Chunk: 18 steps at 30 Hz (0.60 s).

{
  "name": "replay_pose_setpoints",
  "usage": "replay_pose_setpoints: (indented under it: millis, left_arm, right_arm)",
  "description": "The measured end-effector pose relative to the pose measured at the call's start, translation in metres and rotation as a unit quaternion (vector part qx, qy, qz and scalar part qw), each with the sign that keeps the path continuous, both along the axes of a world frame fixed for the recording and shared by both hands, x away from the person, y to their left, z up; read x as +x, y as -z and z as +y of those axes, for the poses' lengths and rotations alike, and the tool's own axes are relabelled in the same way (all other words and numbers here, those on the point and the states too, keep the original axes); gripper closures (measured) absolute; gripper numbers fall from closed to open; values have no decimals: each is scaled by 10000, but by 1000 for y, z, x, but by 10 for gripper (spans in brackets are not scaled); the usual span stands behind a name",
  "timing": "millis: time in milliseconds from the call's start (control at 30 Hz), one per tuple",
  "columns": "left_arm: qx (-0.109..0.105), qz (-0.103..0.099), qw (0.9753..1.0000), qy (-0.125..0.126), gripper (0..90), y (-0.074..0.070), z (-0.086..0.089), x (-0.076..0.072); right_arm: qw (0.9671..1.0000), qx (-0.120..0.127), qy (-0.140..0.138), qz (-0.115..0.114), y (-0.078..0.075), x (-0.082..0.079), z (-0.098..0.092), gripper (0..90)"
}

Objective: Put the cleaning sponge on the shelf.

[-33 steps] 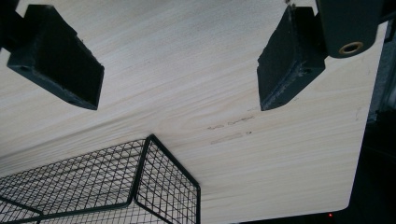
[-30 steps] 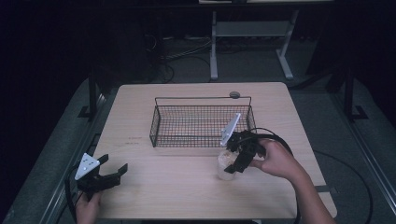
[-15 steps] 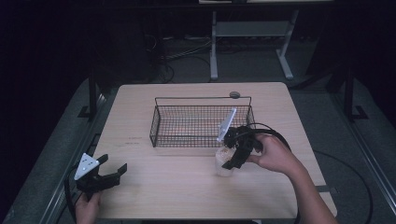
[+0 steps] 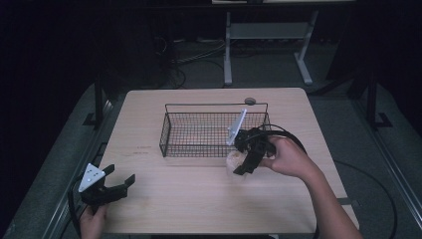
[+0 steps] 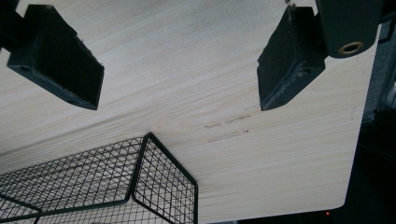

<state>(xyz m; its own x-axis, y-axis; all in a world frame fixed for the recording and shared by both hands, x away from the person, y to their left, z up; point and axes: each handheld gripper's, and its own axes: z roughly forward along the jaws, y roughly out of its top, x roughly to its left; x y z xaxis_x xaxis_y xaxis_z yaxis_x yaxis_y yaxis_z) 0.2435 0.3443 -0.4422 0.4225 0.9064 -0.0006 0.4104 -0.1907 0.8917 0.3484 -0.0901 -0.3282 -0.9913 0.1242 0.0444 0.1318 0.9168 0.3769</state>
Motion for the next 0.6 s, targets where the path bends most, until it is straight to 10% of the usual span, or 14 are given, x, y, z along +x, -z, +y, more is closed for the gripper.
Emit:
replay_pose_setpoints:
  millis: [600]
  left_arm:
    - [26,-4,10000,12,140,0,0,0]
  right_arm:
    - [10000,-44,25,17,-13,17,5,279]
